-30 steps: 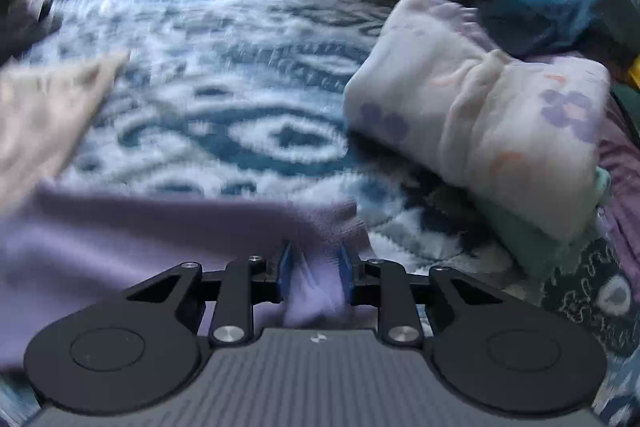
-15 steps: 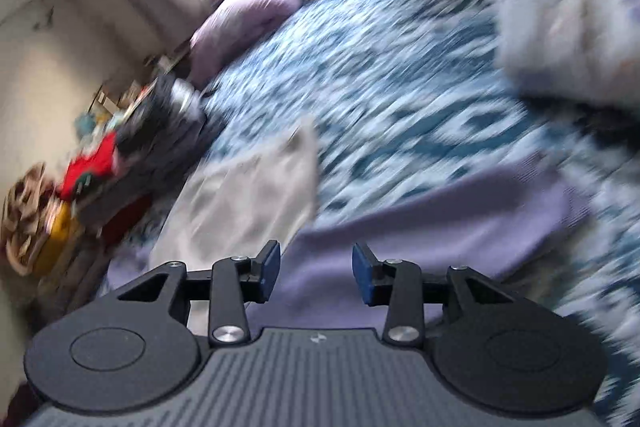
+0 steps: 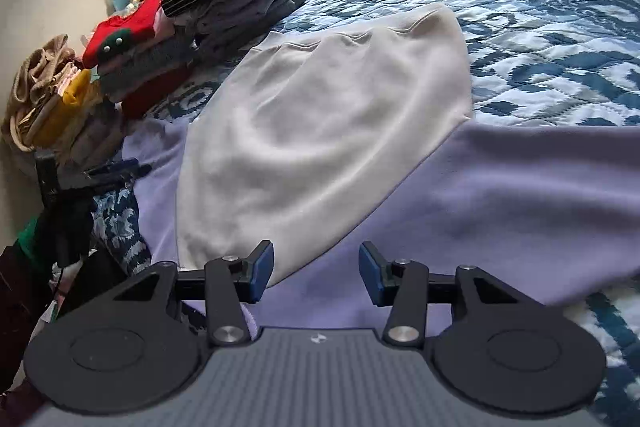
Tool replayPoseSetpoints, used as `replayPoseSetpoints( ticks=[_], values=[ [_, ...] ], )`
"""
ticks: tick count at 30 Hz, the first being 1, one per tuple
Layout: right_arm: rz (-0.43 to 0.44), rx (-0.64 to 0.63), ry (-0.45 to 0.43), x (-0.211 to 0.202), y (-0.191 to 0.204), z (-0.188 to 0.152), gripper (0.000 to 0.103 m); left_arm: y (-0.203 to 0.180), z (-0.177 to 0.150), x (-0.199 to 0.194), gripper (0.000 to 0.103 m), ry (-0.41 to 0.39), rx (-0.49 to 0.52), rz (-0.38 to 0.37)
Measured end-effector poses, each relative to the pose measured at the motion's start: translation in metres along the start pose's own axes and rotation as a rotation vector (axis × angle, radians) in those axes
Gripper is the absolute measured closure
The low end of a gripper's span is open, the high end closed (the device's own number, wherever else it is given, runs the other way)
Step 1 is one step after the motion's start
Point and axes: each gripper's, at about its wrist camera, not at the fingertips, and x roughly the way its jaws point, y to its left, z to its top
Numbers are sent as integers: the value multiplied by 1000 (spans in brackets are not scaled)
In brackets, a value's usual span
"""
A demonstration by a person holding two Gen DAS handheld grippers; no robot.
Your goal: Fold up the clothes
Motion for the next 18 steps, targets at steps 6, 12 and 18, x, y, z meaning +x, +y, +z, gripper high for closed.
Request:
replayPoseSetpoints(
  ticks=[6, 12, 18],
  values=[
    [-80, 48, 20, -12, -4, -8, 50, 1, 24, 7, 51, -87, 0, -167],
    [-152, 64, 26, -14, 10, -11, 49, 36, 45, 63, 69, -9, -189, -126],
    [-191, 137, -11, -21, 8, -27, 43, 22, 42, 29, 62, -91, -195, -188]
  ],
)
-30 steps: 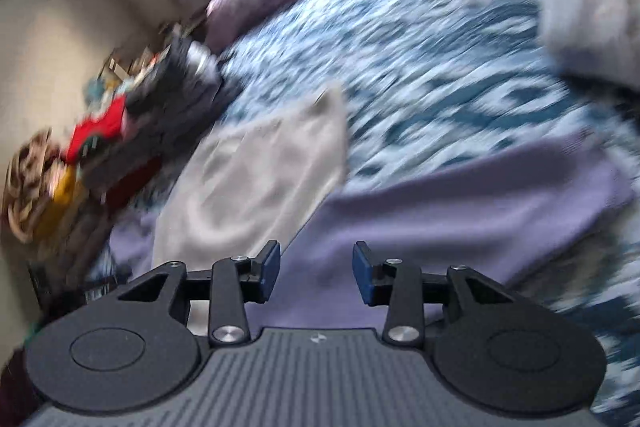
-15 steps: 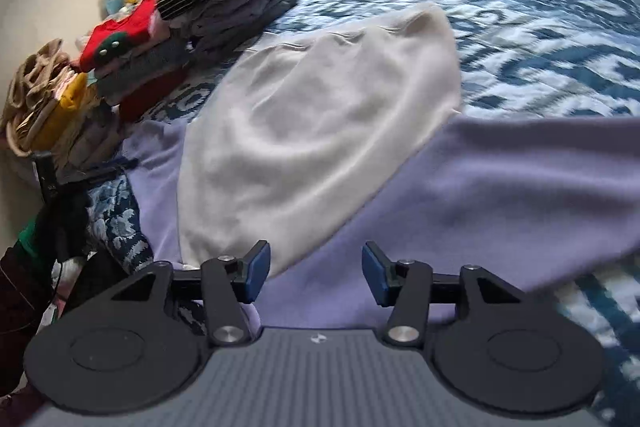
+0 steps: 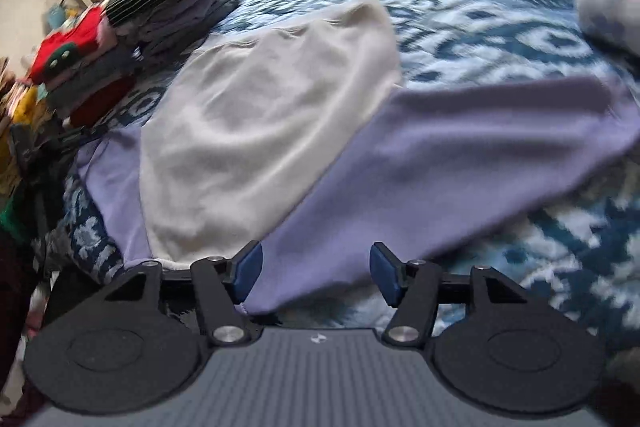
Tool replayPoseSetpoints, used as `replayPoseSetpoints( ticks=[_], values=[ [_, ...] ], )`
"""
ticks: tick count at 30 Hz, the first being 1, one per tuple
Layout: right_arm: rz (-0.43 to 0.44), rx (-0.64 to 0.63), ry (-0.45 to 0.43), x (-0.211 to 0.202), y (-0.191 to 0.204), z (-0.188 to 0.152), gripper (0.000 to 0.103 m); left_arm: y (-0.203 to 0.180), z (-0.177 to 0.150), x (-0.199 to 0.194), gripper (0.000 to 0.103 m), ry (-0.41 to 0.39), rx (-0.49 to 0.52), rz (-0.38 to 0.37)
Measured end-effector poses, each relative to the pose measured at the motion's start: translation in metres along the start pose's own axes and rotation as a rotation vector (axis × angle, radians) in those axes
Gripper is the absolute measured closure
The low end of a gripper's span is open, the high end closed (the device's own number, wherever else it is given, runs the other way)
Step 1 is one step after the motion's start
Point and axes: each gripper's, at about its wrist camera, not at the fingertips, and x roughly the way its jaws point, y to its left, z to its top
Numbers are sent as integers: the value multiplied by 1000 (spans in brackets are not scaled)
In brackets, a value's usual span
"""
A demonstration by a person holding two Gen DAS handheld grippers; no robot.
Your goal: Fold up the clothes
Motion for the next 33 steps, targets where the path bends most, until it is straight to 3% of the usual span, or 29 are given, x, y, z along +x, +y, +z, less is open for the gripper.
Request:
replayPoseSetpoints(
  ticks=[6, 12, 14, 16, 20, 23, 28, 30, 33],
  values=[
    [-17, 64, -59, -2, -13, -13, 43, -50, -31, -27, 61, 15, 8, -133],
    [-12, 204, -173, -9, -43, -13, 43, -139, -65, -31, 61, 56, 188, -246],
    [-3, 254, -214, -11, -56, -15, 43, -158, -79, -24, 59, 91, 258, -240],
    [5, 304, -259, -15, -71, -19, 43, -171, -91, -16, 57, 126, 339, -167],
    [53, 442, -352, -20, -106, -34, 43, -187, -83, -47, 57, 44, 322, -166],
    [98, 550, -401, -15, -130, -48, 43, -205, -89, -64, 57, 25, 327, -174],
    [207, 662, -468, -3, -155, -70, 43, -231, -135, -60, 57, 120, 457, -131],
    [233, 678, -479, -4, -159, -70, 42, -238, -139, -69, 58, 84, 486, -118],
    [244, 665, -497, -4, -158, -68, 42, -251, -132, -84, 58, 18, 470, -156]
  ],
)
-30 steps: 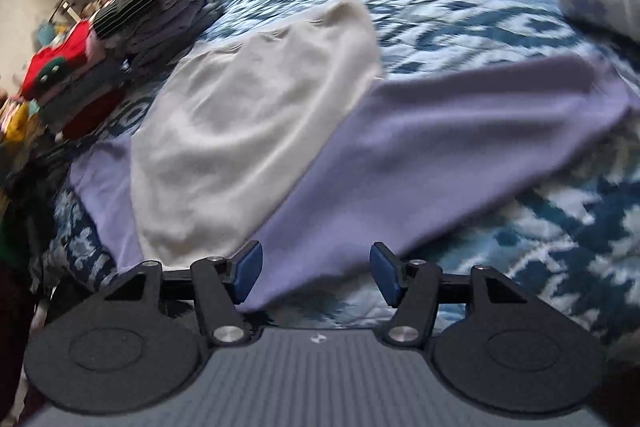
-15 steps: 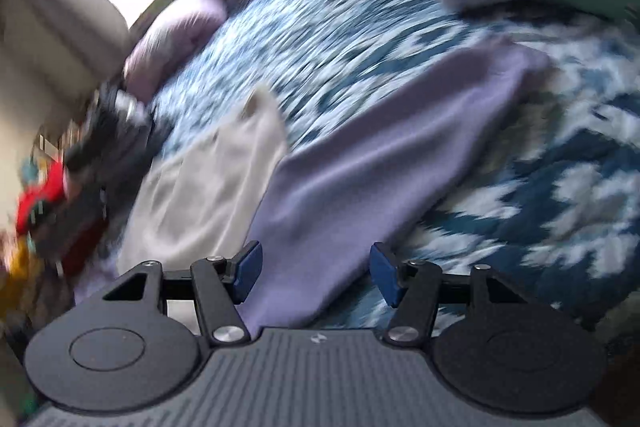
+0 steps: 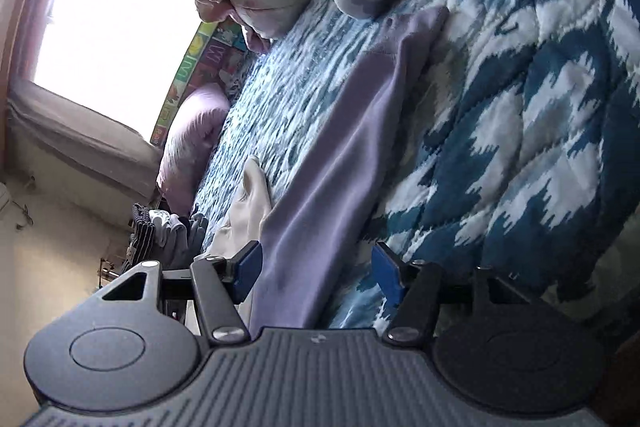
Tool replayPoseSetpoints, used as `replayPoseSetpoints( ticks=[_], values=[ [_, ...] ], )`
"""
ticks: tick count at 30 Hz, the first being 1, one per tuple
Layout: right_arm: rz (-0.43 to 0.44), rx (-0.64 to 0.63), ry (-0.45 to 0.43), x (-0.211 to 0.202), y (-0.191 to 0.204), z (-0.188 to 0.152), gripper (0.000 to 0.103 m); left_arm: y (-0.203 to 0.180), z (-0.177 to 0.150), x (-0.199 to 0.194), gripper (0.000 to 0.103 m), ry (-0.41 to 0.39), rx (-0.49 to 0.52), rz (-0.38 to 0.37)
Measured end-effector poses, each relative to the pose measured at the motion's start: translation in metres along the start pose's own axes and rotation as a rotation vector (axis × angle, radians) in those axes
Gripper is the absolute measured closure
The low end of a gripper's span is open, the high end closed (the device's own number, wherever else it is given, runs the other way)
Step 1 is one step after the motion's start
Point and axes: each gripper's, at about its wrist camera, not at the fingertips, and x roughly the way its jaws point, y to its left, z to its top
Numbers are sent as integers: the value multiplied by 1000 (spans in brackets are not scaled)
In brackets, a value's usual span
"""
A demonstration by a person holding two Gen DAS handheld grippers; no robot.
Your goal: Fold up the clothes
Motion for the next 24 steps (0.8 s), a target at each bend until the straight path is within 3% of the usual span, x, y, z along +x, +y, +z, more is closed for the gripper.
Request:
replayPoseSetpoints(
  ticks=[5, 7, 10, 13, 14, 15, 17, 24],
  values=[
    [26, -18, 6, 4, 3, -2, 42, -35, 10, 21, 58, -28, -23, -84],
    [9, -37, 13, 7, 5, -6, 42, -54, 4, 37, 59, 32, -1, -130],
    [-3, -64, 12, 5, 9, -9, 42, -73, -6, 38, 61, 34, 62, -117],
    [-15, -79, -6, 2, 11, -11, 42, -70, 4, 20, 60, -18, 53, -167],
    [-21, -79, -15, 0, 11, -11, 42, -71, 5, 20, 60, -17, 61, -149],
    [-23, -79, -26, -2, 11, -11, 42, -73, 5, 26, 59, 13, 69, -133],
    [-29, -77, -48, -6, 10, -10, 42, -71, -3, 43, 50, 98, 50, -181],
    [-23, 5, -136, -16, -5, 0, 42, -74, 36, 33, 50, 55, 81, -217]
  ],
)
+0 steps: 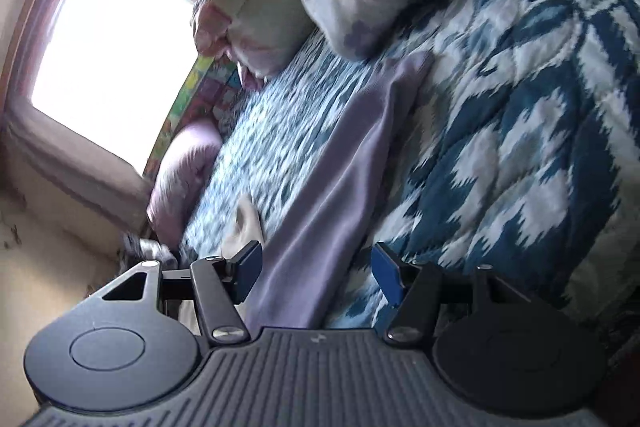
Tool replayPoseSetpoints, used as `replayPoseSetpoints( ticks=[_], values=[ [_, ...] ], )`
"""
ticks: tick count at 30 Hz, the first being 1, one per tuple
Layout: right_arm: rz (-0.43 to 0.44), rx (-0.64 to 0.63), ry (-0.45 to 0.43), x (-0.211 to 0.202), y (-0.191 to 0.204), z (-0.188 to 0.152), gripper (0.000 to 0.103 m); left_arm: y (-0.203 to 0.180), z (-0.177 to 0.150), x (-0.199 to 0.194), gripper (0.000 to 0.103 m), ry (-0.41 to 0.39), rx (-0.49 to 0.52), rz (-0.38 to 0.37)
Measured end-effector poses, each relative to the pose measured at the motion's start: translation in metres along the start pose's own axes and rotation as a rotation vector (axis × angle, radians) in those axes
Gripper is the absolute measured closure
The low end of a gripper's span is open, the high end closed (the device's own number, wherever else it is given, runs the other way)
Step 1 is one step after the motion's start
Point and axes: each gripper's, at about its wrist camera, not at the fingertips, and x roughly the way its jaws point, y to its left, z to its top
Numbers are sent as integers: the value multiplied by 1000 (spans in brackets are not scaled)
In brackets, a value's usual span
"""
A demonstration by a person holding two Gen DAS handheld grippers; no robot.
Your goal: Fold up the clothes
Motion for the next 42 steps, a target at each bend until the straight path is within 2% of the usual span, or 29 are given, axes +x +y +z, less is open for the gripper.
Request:
replayPoseSetpoints(
  ticks=[3, 7, 11, 16, 20, 23, 25, 26, 32, 34, 37, 41, 42],
  values=[
    [17, 42, -36, -3, -7, 9, 41, -12, 31, 9, 50, -10, 58, -16],
    [16, 95, -103, -11, -20, 20, 40, -40, 76, 38, 40, -2, 132, -25],
    [16, 164, -170, -23, -38, 30, 36, -79, 110, 67, 40, -24, 228, -44],
    [23, 243, -246, -40, -61, 41, 36, -137, 128, 107, 40, -59, 380, -14],
    [33, 293, -290, -54, -76, 47, 35, -174, 129, 142, 40, -46, 460, 25],
    [39, 341, -308, -60, -88, 49, 35, -197, 123, 164, 43, -56, 560, 109],
    [36, 367, -321, -64, -95, 50, 35, -207, 119, 179, 59, -56, 617, 159],
    [39, 383, -324, -66, -99, 51, 35, -210, 118, 185, 63, -52, 639, 177],
    [39, 418, -309, -70, -113, 54, 35, -222, 108, 211, 71, -94, 785, 305],
    [43, 434, -309, -69, -117, 55, 35, -224, 106, 213, 101, -110, 819, 323],
    [56, 465, -312, -67, -122, 55, 35, -218, 116, 199, 101, -151, 727, 276],
    [59, 462, -305, -65, -123, 56, 35, -213, 113, 206, 97, -101, 764, 216],
    [59, 462, -303, -64, -123, 56, 35, -214, 112, 208, 91, -103, 785, 221]
  ],
)
